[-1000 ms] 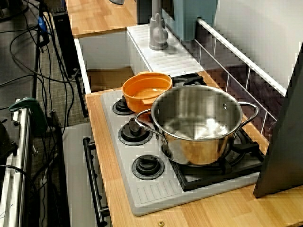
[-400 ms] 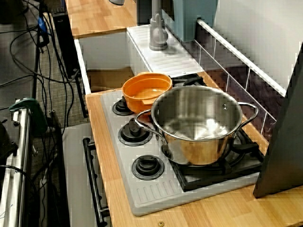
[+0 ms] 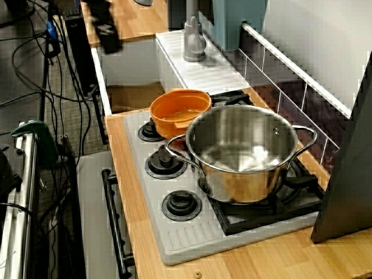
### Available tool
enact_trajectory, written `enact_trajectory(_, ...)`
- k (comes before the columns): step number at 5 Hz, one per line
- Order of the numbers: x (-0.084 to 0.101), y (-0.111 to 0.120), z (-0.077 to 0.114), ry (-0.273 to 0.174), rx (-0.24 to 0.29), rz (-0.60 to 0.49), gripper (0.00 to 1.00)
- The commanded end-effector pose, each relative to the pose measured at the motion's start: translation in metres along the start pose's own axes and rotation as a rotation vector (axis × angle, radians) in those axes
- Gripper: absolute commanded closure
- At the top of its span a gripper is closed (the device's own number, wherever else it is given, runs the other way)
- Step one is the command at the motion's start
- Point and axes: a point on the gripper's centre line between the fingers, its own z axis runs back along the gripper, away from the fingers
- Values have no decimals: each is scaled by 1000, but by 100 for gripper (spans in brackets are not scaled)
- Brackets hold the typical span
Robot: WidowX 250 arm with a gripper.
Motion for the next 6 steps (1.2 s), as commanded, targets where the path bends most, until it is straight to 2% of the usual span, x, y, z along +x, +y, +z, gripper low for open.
enact_trajectory(1,42,-14,-36,-78,1,-448,0)
enact_trajectory(2,36,-17,-34,-37,-81,-695,0)
enact_trajectory(3,29,-18,-32,-84,-135,-935,0)
enact_trajectory(4,31,-22,-37,-50,-198,-1184,0)
enact_trajectory(5,26,-25,-38,-99,-245,-1422,0)
enact_trajectory(6,23,-31,-46,-92,-209,-1495,0)
